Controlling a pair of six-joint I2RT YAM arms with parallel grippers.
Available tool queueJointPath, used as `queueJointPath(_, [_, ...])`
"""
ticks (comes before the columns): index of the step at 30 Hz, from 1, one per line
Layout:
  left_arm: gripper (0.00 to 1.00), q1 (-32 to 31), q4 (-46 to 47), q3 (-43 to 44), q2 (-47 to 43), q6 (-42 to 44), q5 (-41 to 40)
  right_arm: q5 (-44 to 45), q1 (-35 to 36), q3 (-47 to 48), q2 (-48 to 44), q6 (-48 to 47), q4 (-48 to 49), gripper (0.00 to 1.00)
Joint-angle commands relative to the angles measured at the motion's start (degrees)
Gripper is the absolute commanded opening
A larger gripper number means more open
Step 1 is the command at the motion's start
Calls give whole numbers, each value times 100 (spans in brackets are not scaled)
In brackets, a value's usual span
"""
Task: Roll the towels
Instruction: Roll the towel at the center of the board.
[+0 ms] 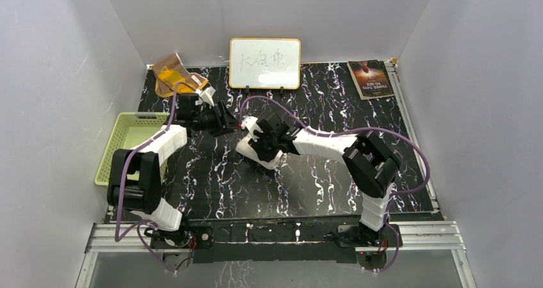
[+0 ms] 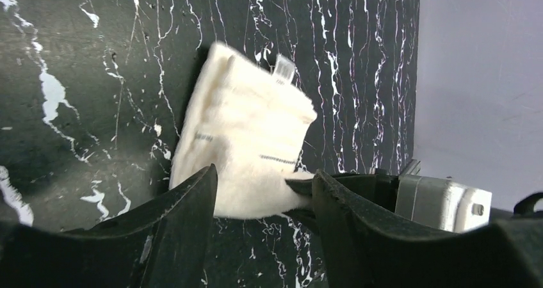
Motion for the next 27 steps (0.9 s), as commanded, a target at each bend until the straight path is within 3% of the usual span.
queueJointPath(1, [54,46,-628,-123,-417,389,119,-1855,-212,566,-130,246,126,13])
queueJointPath(12, [51,47,-522,-430,-758,290,380,-4313,-1339,1336,1415,1832,232,16])
queueJointPath(22, [57,51,-903,-193,-950,387,338,-5189,-1828,1297,2320,3445,1298,18])
queueJointPath(27, [56,37,52,-610,-641,-316,849,-5138,-1835,1351,2566,3561,1262,22])
